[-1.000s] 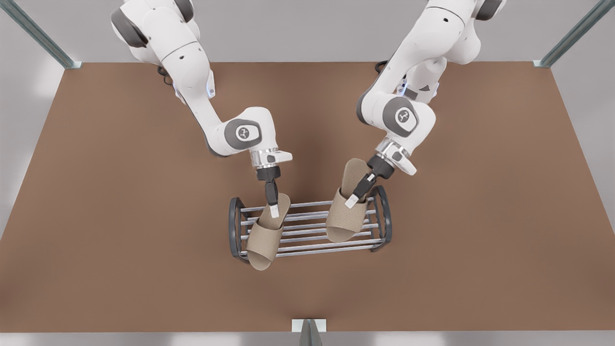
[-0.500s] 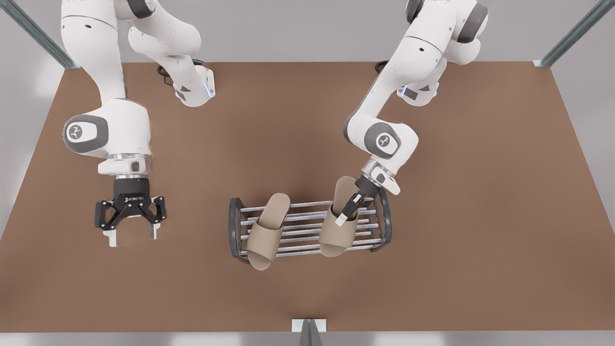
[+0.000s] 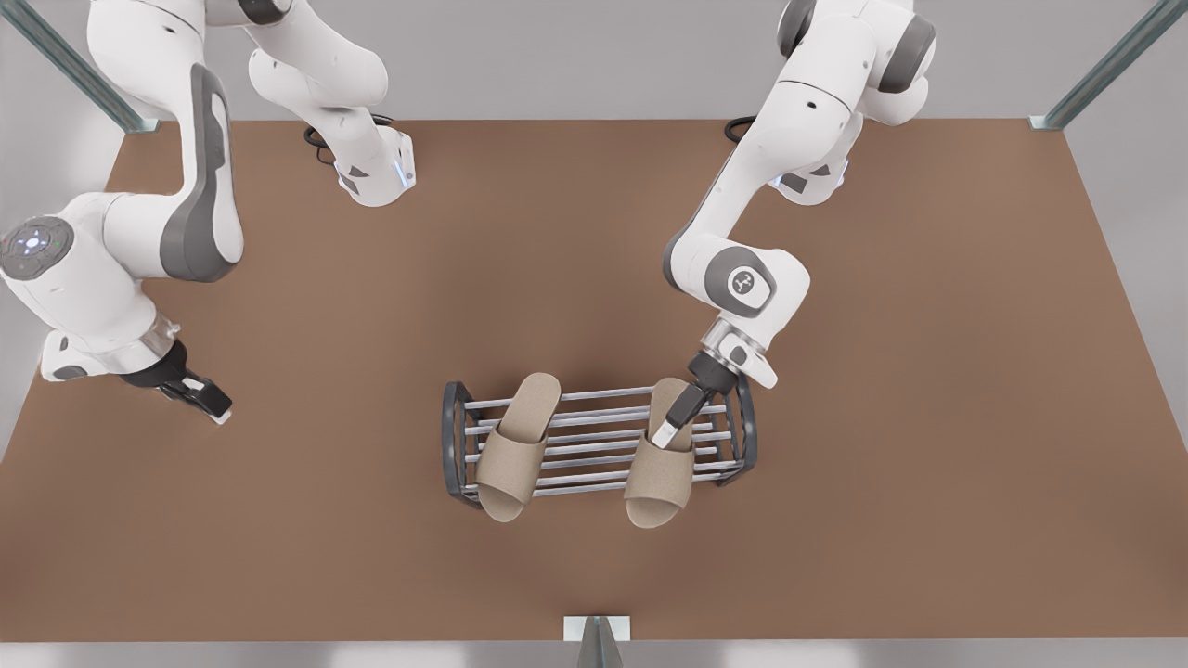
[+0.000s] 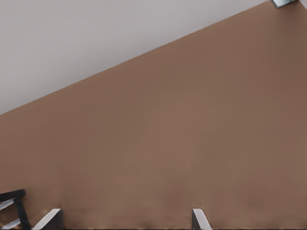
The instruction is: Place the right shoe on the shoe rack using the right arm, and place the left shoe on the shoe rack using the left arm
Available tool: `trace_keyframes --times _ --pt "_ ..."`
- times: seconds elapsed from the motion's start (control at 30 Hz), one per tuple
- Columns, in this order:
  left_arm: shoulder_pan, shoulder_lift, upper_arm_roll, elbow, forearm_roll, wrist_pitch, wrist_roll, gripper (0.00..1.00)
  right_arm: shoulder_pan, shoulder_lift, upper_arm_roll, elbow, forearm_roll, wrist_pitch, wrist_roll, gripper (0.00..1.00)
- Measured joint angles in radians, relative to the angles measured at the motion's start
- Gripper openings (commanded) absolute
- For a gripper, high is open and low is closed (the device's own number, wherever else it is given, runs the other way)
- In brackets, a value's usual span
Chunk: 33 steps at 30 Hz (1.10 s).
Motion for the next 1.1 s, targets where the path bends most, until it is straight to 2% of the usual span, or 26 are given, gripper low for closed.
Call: trace_keyframes --times 0.1,0.2,0.27,0.37,0.43,0.53,0.63,0.67,0.73,0.8,0.83,0.87,0.93,0.97,1.0,1.03,1.1 --pt "-0.016 -0.068 -0.002 -0.083 0.003 0.018 0.0 1.0 0.008 0.035 0.014 0.032 0.061 -0.181 -0.071 1.0" --pt "-0.039 -0.238 -0.003 -0.233 0.005 0.047 0.002 1.0 0.017 0.038 0.033 0.101 0.087 -0.276 -0.132 1.0" --pt "-0.044 -0.327 0.008 -0.265 0.005 0.075 0.002 1.0 0.017 0.02 0.03 0.176 0.072 -0.308 -0.163 1.0" --pt "-0.044 -0.381 0.08 -0.26 0.046 0.097 0.006 1.0 0.004 -0.021 0.024 0.21 0.032 -0.346 -0.205 1.0" --pt "-0.044 -0.382 0.151 -0.271 0.163 0.073 0.01 1.0 0.007 -0.029 0.029 0.214 0.019 -0.366 -0.229 1.0" --pt "-0.057 -0.339 0.373 -0.273 0.482 -0.104 -0.005 1.0 0.021 -0.024 0.031 0.223 0.017 -0.379 -0.26 1.0" --pt "-0.013 -0.192 0.524 0.005 1.106 -0.446 -0.095 1.0 0.02 -0.025 0.031 0.238 0.012 -0.392 -0.286 1.0" --pt "-0.015 -0.14 0.544 0.099 1.302 -0.585 -0.124 1.0 0.018 -0.024 0.033 0.239 0.011 -0.395 -0.292 1.0" --pt "-0.023 -0.102 0.559 0.188 1.626 -0.826 -0.166 1.0 0.018 -0.028 0.034 0.241 0.012 -0.402 -0.303 1.0" --pt "-0.03 -0.103 0.558 0.232 1.821 -1.003 -0.206 1.0 0.022 -0.029 0.034 0.243 0.009 -0.406 -0.314 1.0" --pt "-0.003 -0.125 0.514 0.242 1.891 -1.072 -0.225 1.0 0.031 -0.029 0.034 0.244 0.006 -0.407 -0.318 1.0" --pt "0.124 -0.167 0.344 0.253 1.98 -1.13 -0.246 1.0 0.04 -0.03 0.034 0.245 0.005 -0.409 -0.322 1.0" --pt "0.453 -0.222 -0.1 0.263 2.172 -1.219 -0.291 1.0 0.053 -0.029 0.035 0.246 0.004 -0.411 -0.325 1.0" --pt "0.57 -0.234 -0.258 0.263 2.253 -1.251 -0.314 1.0 0.054 -0.028 0.034 0.247 0.003 -0.412 -0.327 1.0" --pt "0.65 -0.242 -0.37 0.259 2.334 -1.277 -0.337 1.0 0.053 -0.026 0.033 0.259 0.002 -0.413 -0.329 1.0" --pt "0.691 -0.245 -0.428 0.256 2.397 -1.298 -0.363 1.0 0.05 -0.026 0.033 0.268 0.001 -0.413 -0.331 1.0" --pt "0.725 -0.249 -0.473 0.253 2.478 -1.332 -0.428 1.0 0.044 -0.025 0.032 0.276 0.0 -0.415 -0.334 1.0"
